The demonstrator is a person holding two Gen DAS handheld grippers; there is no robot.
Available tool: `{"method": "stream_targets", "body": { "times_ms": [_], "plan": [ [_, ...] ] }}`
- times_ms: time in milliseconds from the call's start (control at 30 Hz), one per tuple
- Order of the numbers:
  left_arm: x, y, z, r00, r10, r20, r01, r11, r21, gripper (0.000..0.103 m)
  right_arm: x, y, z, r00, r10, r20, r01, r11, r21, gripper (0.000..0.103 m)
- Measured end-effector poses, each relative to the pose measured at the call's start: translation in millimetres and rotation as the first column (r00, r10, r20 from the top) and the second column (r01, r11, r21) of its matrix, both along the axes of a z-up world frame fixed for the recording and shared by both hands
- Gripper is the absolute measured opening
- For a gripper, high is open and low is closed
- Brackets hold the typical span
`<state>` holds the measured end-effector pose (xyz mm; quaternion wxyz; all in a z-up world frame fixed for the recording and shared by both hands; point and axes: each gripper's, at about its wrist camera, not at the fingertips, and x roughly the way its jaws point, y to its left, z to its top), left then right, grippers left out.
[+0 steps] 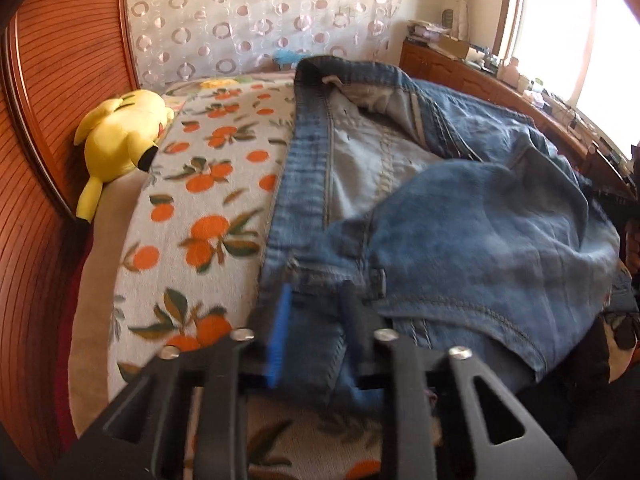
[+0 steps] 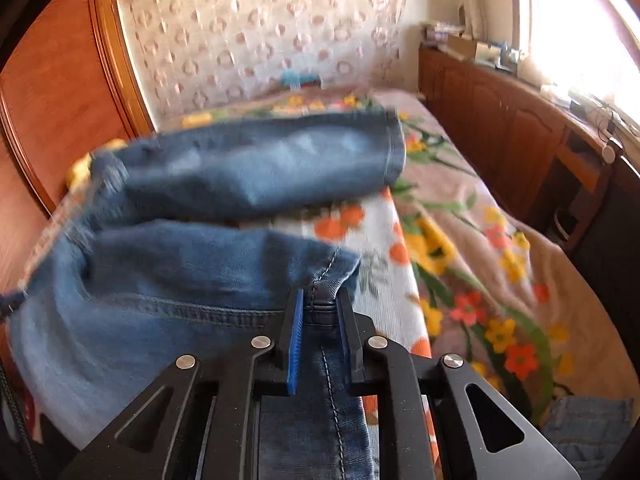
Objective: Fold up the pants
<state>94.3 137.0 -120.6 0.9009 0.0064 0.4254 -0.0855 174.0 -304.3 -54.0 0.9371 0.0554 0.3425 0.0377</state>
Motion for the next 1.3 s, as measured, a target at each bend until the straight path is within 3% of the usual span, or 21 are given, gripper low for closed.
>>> {"method": "stream_targets", "body": {
  "times_ms": [167, 267, 367, 433, 600, 733, 800, 867, 1133, 1300],
  "plan": [
    [-13.8, -7.3, -0.3, 0.999, -0.033, -0.008, 0.033, 0.999, 0.017, 0.003, -12.3, -7.3, 40.2, 0.992, -0.04, 0.124, 0.041, 0.999, -0.01, 0.013],
    [-20.4, -7.6, 3.5, 0.999, -0.041, -0.006, 0.041, 0.999, 0.002, 0.003, -20.6, -14.7, 69.8, 0.981, -0.072, 0.179, 0.074, 0.997, -0.005, 0.013],
    [-23.3, -8.6, 8.0, 0.999, -0.04, 0.008, 0.039, 0.999, 0.015, 0.003, -19.6, -14.9, 80.1, 0.984, -0.075, 0.163, 0.078, 0.997, -0.017, 0.013],
    [-21.9, -8.4, 12.1, 0.999, -0.034, 0.019, 0.034, 0.999, 0.022, 0.003, -9.0, -8.8, 69.4, 0.994, -0.058, 0.096, 0.064, 0.996, -0.061, 0.013],
    [-4.5, -7.0, 21.2, 1.0, -0.013, 0.025, 0.012, 0.999, 0.039, 0.024, -0.8, 0.5, 49.4, 0.997, -0.07, 0.037, 0.073, 0.995, -0.065, 0.018],
    [12.5, -11.6, 28.1, 0.998, -0.046, 0.037, 0.045, 0.999, 0.031, 0.034, -2.6, 8.5, 60.8, 0.995, -0.074, 0.067, 0.078, 0.994, -0.071, 0.044],
    [24.2, -19.4, 30.0, 0.996, -0.077, 0.043, 0.075, 0.997, 0.035, 0.05, -3.1, 15.1, 66.2, 0.996, -0.035, 0.084, 0.042, 0.996, -0.076, 0.047],
    [32.5, -25.3, 29.7, 0.994, -0.103, 0.032, 0.103, 0.995, 0.019, 0.052, -3.9, 21.0, 66.3, 0.995, -0.016, 0.099, 0.025, 0.996, -0.089, 0.05],
    [73.8, -53.4, 15.0, 0.984, -0.174, -0.036, 0.175, 0.984, 0.014, 0.051, 14.1, 59.2, 21.9, 0.994, 0.094, 0.05, -0.088, 0.99, -0.112, 0.054],
    [73.6, -65.8, 9.3, 0.974, -0.216, -0.069, 0.217, 0.976, 0.003, 0.023, 28.0, 63.2, 0.9, 0.993, 0.115, 0.005, -0.114, 0.986, -0.119, 0.054]
  ]
}}
